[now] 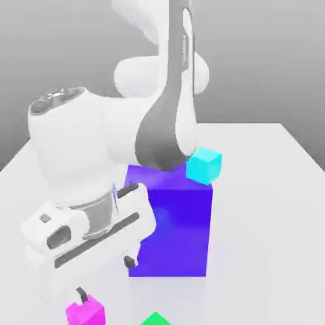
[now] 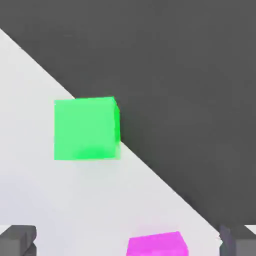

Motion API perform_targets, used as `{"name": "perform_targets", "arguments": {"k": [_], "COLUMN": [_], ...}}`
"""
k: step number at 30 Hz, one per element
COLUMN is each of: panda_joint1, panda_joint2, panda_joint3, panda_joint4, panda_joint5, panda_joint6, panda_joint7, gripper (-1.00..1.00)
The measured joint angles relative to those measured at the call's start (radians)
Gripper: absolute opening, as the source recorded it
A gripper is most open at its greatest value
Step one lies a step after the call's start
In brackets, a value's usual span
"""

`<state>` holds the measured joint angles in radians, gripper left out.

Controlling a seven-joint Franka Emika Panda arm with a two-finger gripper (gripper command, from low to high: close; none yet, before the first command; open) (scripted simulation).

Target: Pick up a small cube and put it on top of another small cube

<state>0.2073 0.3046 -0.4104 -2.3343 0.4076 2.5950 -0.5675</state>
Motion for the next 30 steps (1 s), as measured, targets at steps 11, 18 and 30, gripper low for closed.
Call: {"name": "perform_targets", "arguments": {"k": [11,18,30], "panda_joint1": [-0.092,-0.05,0.051], "panda_joint2": [0.207,0.128,0.091], "panda_joint3": [0.083,0.028,0.145], "panda_joint4": [0.027,0.006,0.075], "panda_joint5": [0.03,-0.032,-0.2], "panda_joint6": [0.169,0.108,0.037], "panda_joint7": [-0.132,-0.088,-0.365], "gripper": [-1.0,-1.0,-1.0]}}
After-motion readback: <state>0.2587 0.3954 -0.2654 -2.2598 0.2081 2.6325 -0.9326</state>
